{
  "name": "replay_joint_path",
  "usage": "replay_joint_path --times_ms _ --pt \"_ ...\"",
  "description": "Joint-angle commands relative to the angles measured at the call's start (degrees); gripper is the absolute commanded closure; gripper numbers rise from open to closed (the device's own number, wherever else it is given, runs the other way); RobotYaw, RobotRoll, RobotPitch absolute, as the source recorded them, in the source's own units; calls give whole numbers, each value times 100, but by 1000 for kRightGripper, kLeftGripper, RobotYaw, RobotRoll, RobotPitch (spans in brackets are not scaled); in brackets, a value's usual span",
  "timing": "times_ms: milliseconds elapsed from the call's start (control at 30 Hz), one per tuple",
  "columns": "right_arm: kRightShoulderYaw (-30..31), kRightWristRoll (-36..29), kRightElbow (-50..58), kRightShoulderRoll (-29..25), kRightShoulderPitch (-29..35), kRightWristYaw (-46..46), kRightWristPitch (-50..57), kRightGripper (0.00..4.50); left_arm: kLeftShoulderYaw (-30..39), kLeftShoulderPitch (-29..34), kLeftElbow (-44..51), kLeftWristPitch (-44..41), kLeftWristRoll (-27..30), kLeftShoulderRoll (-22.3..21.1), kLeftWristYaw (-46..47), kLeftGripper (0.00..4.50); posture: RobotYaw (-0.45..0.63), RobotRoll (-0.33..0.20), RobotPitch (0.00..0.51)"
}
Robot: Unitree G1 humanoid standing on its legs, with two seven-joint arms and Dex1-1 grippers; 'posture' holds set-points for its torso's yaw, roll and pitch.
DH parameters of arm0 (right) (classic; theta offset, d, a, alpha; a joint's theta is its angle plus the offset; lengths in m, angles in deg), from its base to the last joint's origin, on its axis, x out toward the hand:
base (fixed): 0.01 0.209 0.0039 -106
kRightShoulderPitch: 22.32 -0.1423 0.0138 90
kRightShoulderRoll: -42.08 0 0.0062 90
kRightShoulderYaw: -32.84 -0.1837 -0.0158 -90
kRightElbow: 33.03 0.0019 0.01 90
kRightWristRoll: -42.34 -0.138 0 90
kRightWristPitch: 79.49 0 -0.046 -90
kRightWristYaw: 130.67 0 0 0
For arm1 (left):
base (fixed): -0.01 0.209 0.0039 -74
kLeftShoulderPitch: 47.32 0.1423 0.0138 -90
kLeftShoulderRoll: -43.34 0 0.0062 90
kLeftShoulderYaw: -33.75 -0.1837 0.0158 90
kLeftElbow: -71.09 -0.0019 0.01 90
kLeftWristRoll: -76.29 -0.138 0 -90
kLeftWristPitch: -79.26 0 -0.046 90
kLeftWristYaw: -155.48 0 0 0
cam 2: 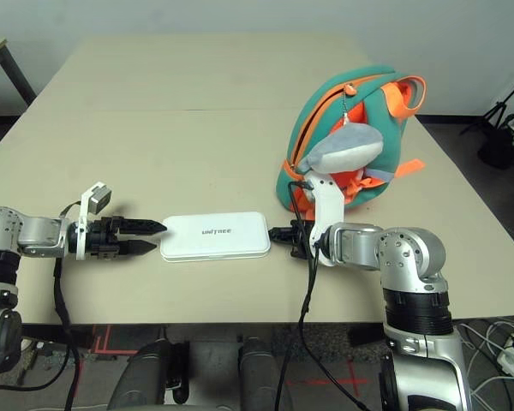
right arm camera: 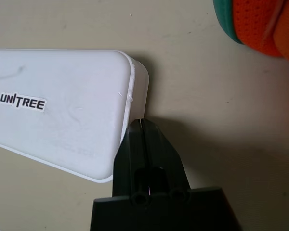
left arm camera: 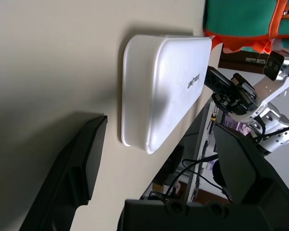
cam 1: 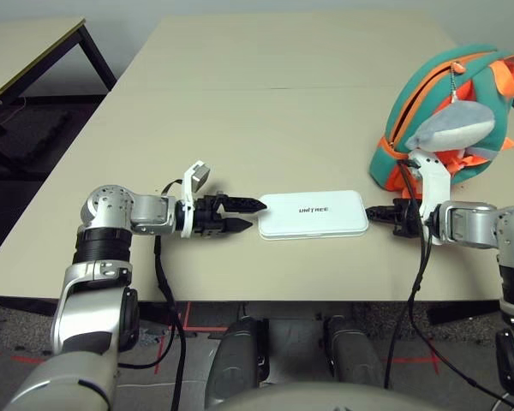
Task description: Put the pencil case into the backpack and zip it.
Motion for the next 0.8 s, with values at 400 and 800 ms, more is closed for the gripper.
replay_joint_path --times_ms 400,800 --pt "-47 392 296 437 -119 159 238 4470 -27 -64 -326 94 -1219 275 -674 0 -44 0 115" --pt "110 754 304 898 -330 318 287 4470 71 -2 -141 -49 -1572 371 -973 0 -29 0 111"
